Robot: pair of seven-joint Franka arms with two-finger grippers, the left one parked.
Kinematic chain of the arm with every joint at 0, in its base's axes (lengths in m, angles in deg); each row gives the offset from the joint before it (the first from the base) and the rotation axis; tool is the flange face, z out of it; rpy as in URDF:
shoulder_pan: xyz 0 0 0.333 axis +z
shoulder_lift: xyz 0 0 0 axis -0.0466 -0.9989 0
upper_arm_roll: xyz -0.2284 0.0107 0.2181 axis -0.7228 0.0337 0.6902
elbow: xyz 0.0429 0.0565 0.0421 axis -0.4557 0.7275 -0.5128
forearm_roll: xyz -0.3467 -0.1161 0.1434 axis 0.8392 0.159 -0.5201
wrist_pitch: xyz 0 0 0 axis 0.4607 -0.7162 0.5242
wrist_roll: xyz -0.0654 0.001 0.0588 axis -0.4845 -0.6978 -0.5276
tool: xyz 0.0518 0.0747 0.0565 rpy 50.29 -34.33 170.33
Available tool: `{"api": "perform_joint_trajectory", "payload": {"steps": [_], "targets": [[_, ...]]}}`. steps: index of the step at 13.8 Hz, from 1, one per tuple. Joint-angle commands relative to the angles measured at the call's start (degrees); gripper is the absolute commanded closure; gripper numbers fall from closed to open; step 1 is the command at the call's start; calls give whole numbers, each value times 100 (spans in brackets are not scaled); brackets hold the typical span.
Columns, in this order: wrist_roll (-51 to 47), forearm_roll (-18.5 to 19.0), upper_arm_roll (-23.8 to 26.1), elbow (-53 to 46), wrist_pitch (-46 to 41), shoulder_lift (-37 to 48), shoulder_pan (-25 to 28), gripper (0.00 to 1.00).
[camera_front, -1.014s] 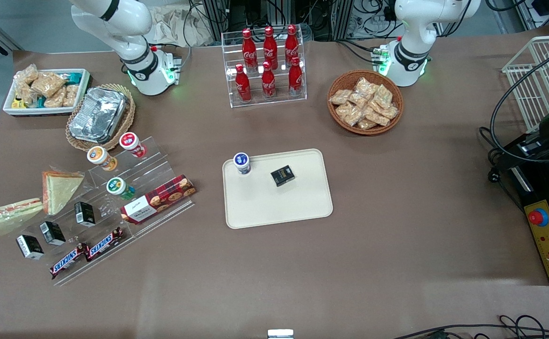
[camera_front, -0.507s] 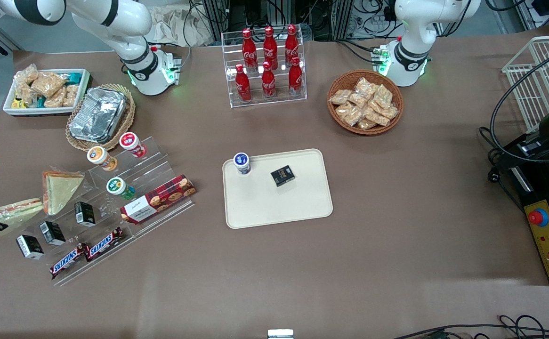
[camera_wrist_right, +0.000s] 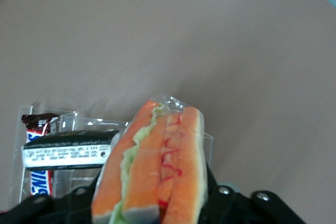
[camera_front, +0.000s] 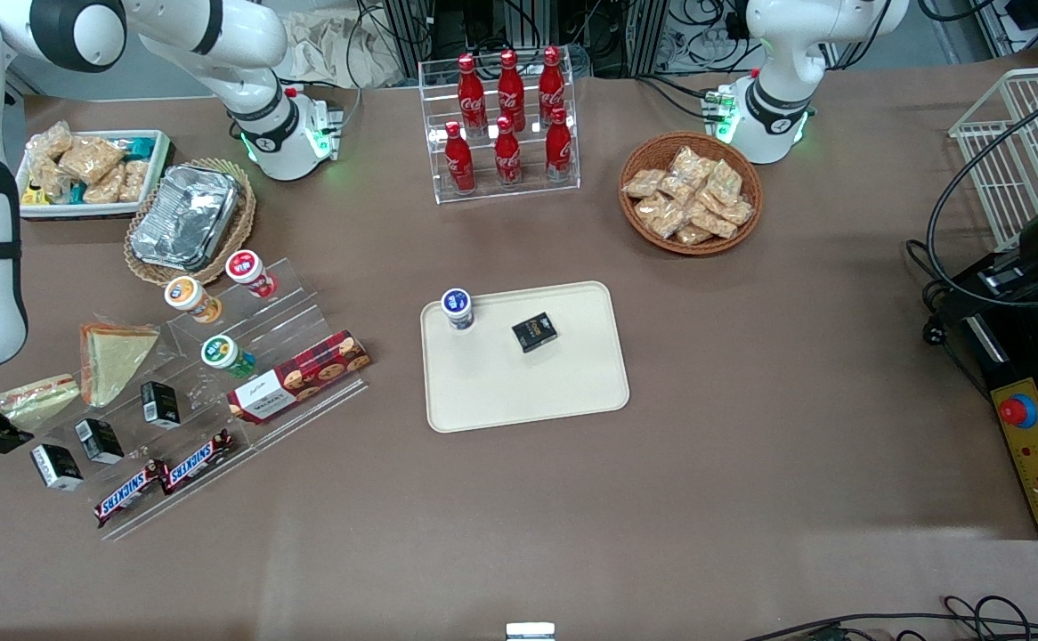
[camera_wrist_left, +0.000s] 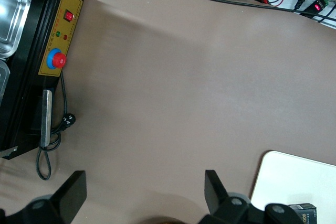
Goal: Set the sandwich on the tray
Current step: 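Close the right gripper on the wrapped sandwich, then lift the sandwich off the rack with the right gripper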
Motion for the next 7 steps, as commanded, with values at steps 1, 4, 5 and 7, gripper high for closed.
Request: {"api": "perform_joint_trajectory", "payload": {"steps": [1,4,5,7], "targets": [[-94,-143,17,43,106,-7,-22,100],[-60,-143,34,26,115,89,-39,100],[-16,-143,34,17,115,133,-48,100],[246,-134,26,-10,19,317,-22,100]]}}
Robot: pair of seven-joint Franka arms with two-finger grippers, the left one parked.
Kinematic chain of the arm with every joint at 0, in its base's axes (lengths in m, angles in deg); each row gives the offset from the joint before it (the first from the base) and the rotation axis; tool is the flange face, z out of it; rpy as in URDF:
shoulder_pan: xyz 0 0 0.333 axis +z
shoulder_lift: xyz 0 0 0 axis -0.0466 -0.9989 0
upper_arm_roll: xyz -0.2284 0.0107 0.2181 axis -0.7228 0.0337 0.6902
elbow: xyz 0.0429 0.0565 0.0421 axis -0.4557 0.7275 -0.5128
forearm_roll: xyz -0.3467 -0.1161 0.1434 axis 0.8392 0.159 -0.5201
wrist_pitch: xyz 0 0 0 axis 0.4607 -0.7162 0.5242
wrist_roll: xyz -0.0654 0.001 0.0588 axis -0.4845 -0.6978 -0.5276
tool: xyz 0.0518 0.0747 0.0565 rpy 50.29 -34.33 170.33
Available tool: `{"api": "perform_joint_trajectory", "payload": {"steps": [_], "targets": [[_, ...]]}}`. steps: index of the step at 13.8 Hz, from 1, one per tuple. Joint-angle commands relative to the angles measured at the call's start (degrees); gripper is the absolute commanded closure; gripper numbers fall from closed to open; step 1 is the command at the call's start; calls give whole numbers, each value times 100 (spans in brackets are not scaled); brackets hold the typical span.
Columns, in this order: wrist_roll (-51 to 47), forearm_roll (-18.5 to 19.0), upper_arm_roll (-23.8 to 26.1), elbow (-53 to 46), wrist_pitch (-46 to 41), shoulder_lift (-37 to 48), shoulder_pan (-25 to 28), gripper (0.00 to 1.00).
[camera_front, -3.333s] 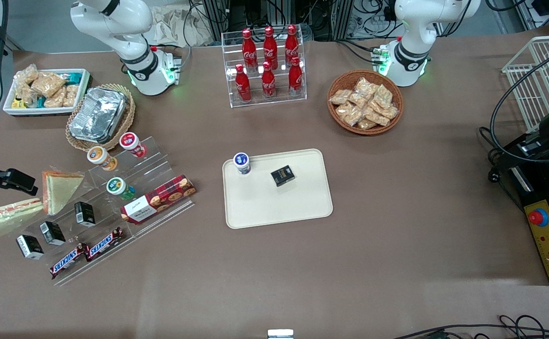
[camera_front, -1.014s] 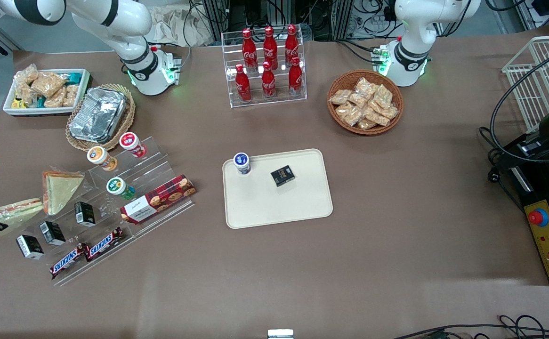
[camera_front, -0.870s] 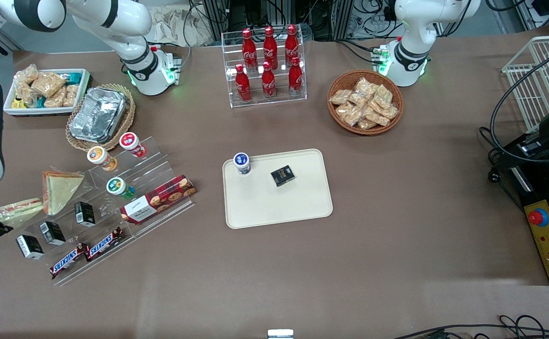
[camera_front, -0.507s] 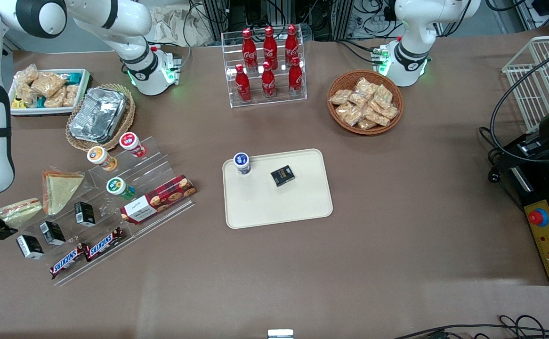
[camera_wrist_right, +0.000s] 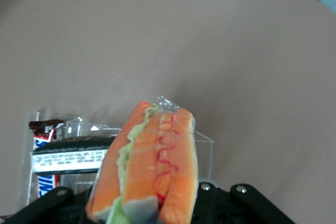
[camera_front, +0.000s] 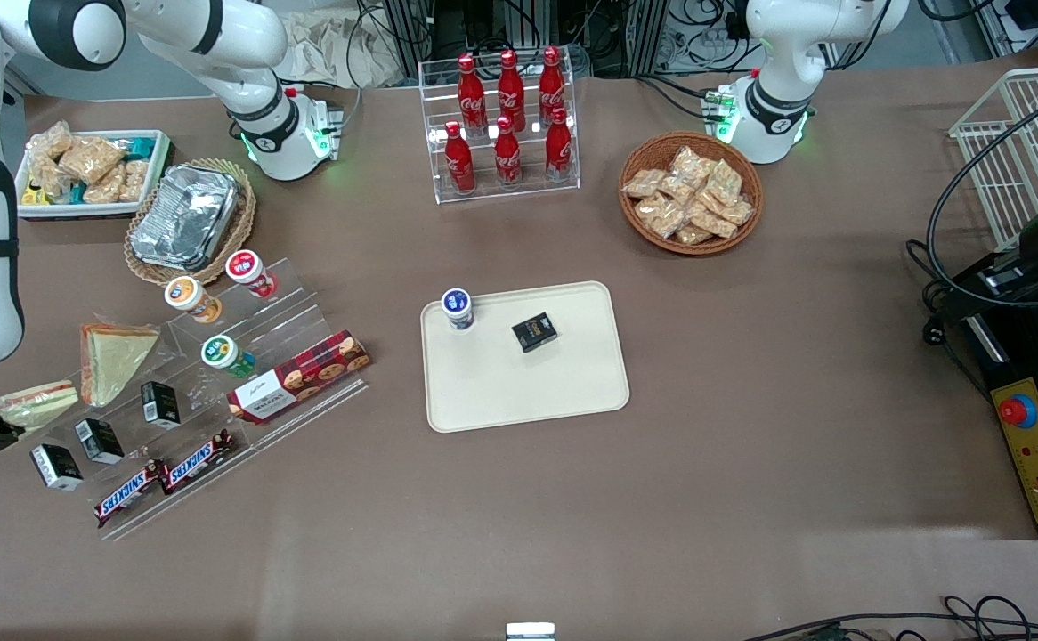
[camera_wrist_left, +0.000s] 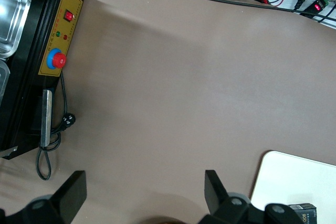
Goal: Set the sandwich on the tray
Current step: 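Lift the sandwich off the rack with the right gripper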
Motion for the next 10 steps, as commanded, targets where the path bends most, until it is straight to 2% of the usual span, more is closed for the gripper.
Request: {"api": "perform_joint_trajectory", "payload": {"steps": [1,3,5,7,10], "targets": [[458,-142,36,54,-79,446,7,100],[800,-142,88,46,-307,737,16,100],[1869,-430,150,46,-474,957,51,100],[2724,-555,202,20,-833,1150,164,100],[2745,-608,317,2,-1422,1572,603,100]]}}
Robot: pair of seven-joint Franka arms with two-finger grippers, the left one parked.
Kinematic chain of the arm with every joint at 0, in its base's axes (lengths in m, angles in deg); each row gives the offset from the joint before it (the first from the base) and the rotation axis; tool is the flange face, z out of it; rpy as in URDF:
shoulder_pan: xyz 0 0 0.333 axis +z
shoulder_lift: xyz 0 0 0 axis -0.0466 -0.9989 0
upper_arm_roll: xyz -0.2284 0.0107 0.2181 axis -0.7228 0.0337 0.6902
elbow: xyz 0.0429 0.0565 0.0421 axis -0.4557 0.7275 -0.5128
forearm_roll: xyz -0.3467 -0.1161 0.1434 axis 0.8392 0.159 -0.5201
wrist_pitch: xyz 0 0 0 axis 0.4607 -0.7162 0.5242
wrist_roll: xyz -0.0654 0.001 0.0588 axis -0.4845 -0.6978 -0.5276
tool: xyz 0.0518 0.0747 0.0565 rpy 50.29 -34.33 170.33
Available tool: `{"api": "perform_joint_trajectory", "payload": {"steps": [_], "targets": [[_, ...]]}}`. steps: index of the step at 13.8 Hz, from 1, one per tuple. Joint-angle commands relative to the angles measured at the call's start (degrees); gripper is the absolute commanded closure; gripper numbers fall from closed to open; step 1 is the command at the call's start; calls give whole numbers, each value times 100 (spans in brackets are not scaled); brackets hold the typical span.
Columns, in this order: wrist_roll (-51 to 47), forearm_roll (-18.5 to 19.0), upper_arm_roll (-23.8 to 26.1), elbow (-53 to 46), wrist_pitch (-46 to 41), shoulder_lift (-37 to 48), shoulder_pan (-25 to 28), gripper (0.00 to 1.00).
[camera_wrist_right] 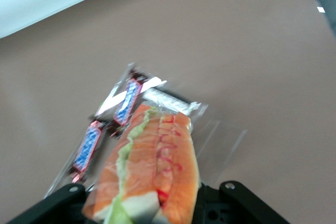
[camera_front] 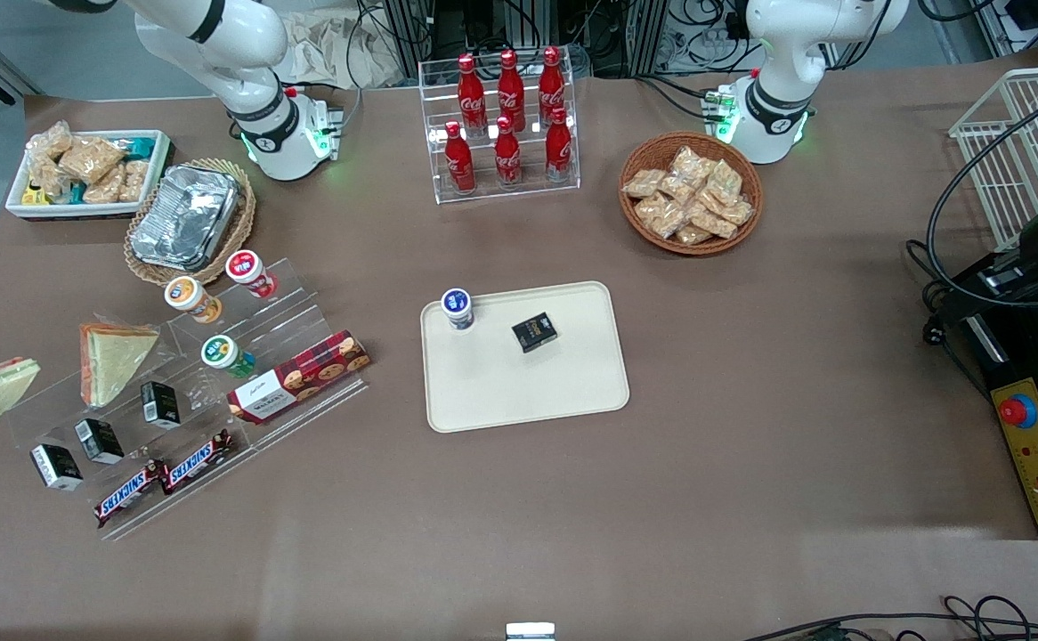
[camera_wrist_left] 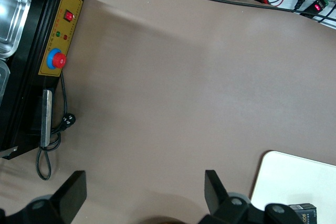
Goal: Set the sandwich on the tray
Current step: 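Lift the sandwich off the rack with the right gripper, then carry the sandwich over the cream tray and lower it onto it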
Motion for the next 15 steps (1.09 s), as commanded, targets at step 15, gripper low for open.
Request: {"api": "perform_joint_trajectory", "payload": {"steps": [15], "targets": [[-2529,-201,57,-117,-901,369,4012,100]]}}
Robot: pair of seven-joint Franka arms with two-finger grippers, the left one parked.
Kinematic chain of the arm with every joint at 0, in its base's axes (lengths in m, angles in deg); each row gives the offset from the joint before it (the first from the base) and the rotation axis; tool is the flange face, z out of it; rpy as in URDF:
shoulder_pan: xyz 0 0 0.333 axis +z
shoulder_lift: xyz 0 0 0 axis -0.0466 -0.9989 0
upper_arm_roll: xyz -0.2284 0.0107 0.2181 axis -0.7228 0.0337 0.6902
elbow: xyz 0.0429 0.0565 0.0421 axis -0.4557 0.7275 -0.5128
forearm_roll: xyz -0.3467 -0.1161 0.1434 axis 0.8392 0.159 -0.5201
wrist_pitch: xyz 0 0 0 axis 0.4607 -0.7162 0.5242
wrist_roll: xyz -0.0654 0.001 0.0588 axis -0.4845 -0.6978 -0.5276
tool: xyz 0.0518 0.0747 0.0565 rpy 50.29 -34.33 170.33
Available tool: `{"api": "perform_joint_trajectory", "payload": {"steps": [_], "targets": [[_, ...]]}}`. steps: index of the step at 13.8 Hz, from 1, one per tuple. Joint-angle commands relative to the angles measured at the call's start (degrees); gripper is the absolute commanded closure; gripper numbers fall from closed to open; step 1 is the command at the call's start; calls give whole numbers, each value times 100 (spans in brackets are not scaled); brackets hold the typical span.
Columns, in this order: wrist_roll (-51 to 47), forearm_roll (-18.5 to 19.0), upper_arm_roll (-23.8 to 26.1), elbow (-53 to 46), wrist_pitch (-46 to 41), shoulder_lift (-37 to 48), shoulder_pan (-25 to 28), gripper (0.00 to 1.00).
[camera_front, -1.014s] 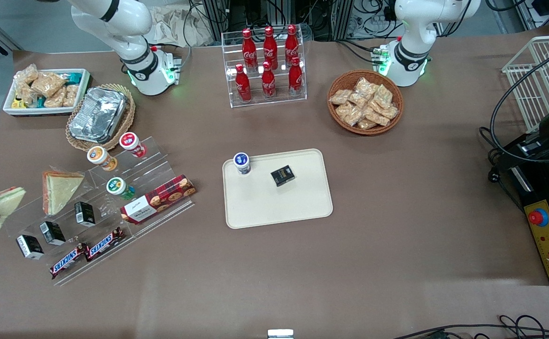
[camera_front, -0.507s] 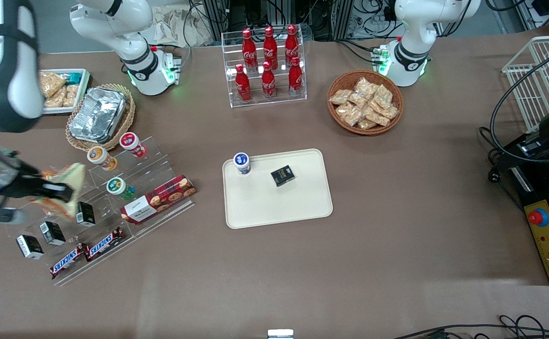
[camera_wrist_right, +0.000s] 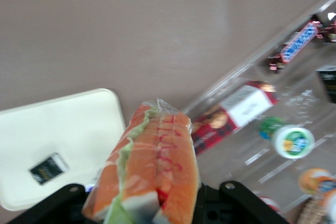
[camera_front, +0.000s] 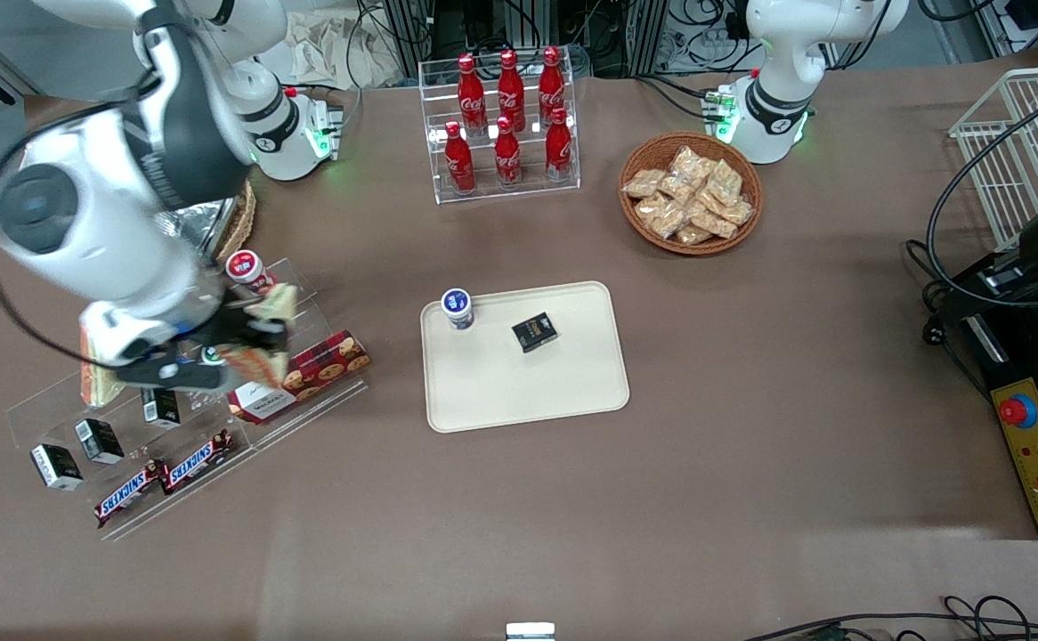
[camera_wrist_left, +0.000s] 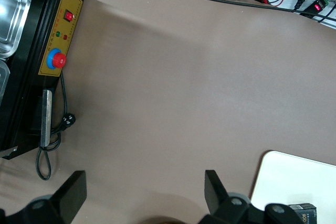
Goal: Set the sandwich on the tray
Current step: 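Carry the sandwich over the cream tray and lower it onto it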
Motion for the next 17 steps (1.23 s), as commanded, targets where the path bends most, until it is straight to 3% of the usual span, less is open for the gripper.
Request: {"api": "perform_joint_trajectory", "payload": {"steps": [1,4,7,15,16,17], "targets": [[-366,-64,-83,-39,448,-293,471,100],[-400,829,-91,-57,992,-741,1287,100],[-17,1622,-74,-65,1440,-1102,1579,100],[3049,1642,172,-57,3102,-1955,1668,100],[3471,1572,190,-57,3130,-1999,1651,100],[3814,1249,225,-30,3130,-2043,1633,100]]}}
